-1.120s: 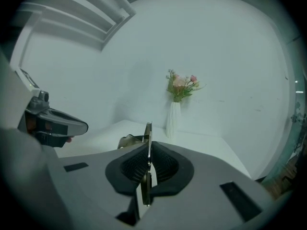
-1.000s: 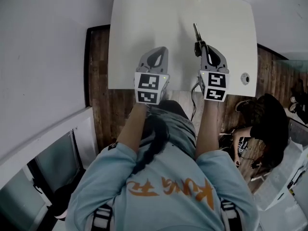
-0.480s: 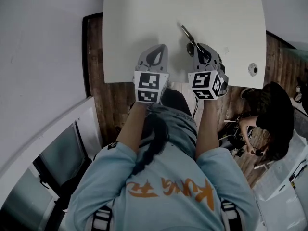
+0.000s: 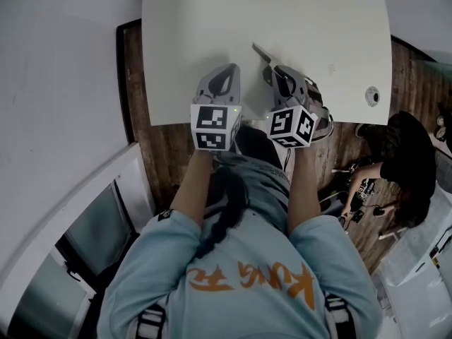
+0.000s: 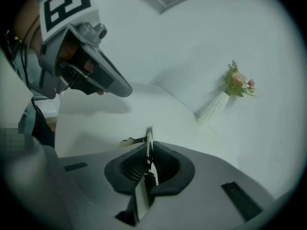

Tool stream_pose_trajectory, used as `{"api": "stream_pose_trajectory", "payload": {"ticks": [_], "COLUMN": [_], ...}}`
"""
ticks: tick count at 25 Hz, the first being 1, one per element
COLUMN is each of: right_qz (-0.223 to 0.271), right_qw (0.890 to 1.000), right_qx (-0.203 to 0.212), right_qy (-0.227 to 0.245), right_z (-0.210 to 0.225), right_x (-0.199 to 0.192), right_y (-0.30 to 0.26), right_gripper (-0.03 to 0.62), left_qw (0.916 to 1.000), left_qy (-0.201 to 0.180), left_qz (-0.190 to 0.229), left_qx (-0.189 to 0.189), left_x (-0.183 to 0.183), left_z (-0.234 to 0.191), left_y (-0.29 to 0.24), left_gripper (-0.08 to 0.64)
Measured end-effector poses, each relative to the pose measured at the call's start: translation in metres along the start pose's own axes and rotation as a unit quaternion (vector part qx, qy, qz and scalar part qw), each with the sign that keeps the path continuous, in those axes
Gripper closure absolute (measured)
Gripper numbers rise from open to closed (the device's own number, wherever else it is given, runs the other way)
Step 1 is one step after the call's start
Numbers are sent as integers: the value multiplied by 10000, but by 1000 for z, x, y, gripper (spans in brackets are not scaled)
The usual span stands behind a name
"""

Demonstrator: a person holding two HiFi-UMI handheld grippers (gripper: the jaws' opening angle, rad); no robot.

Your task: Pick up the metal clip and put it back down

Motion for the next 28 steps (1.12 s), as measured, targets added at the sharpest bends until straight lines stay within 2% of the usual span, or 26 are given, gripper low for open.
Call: {"api": "stream_pose_trajectory", "payload": {"ticks": [3,7,9,11,14,17,19,23,24,28], "right_qz": [147,172,332,678,1370,1765,1940,2391,2484,2794], "right_qw": [9991,9977,9949,9885,9654,9424,9294,8913,8848,8726], "right_qx": [396,646,866,1004,853,383,70,-431,-518,-800], "right_qy": [9,-142,-386,-910,-2047,-2816,-3138,-3829,-3908,-3925], "right_z": [-12,-18,-20,-15,7,35,52,82,88,116], "right_x": [1,-4,-3,0,2,-3,-8,-15,-16,-12], "right_y": [-3,-2,0,4,14,27,37,57,61,74], "right_gripper": [519,484,442,436,438,495,521,570,579,580], "left_qw": [9998,9997,9996,9996,9993,9985,9976,9951,9943,9893], "left_qy": [163,184,185,179,120,43,-21,-167,-194,-280], "left_qz": [56,175,198,230,345,515,655,926,1006,1389], "left_qx": [70,-4,-26,-36,-88,-152,-203,-297,-308,-351], "left_x": [4,15,17,19,29,43,52,73,80,109], "left_z": [-7,-3,-2,-1,3,11,18,32,34,40], "left_y": [-5,-11,-11,-9,-8,-3,1,8,10,15], "left_gripper": [535,535,535,535,535,535,535,535,535,535]}}
Point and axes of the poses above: the fingertips, and each gripper's own axes: y backward along the fingers, z to its right, x out of its top, the point moved 7 cm from there along y, backward along the fingers, and after that the axes turned 15 degrees about y, right-handed, at the moved point
